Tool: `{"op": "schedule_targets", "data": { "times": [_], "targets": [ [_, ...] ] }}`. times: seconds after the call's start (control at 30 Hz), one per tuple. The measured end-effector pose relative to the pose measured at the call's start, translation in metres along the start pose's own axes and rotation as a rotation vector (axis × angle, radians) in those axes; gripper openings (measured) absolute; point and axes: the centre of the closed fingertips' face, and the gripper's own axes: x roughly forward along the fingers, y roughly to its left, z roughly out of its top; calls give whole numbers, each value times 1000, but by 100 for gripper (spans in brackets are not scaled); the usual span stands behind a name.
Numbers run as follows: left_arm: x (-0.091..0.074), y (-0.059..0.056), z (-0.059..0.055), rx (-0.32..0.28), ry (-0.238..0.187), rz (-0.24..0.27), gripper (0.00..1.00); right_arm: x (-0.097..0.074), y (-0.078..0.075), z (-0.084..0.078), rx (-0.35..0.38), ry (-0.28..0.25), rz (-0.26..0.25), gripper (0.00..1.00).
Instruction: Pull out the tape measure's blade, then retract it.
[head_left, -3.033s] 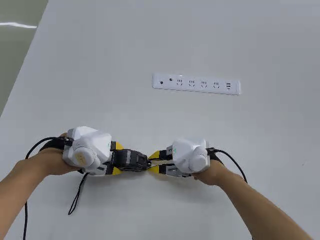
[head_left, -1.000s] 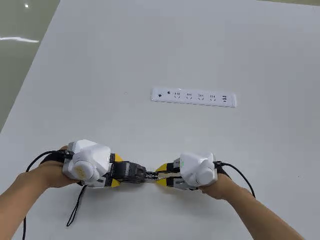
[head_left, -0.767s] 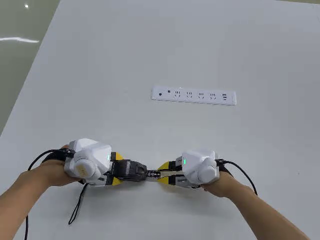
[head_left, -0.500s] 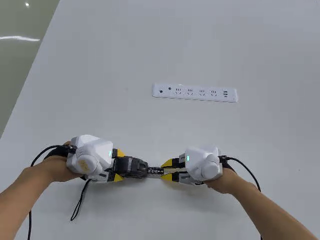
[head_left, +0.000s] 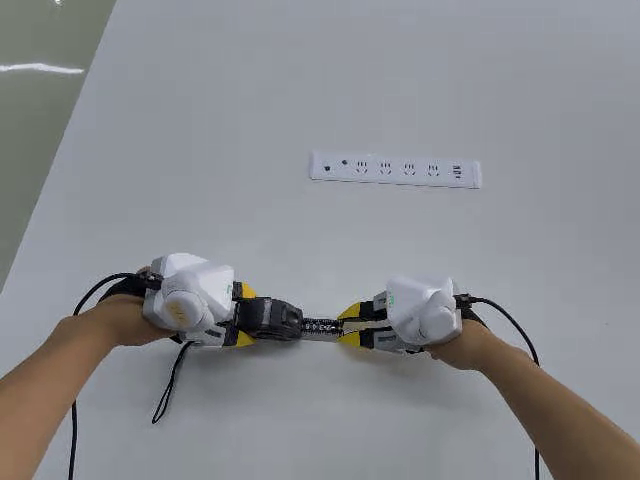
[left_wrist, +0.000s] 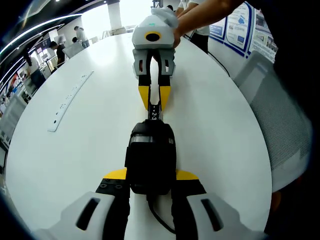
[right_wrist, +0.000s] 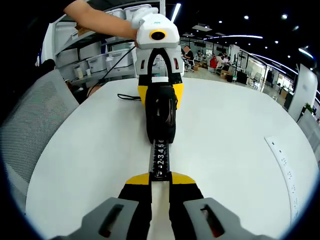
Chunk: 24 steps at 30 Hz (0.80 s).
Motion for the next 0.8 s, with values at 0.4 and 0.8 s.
{"op": "schedule_targets", "data": {
  "times": [0.4,0.8],
  "targets": [
    [0,-1,0,-1,2,0,27,-8,0,-6,-1,4,-1,10],
    [0,-1,0,0,8,1,27,-16,1,-10,-2,11,-6,10]
  ]
}}
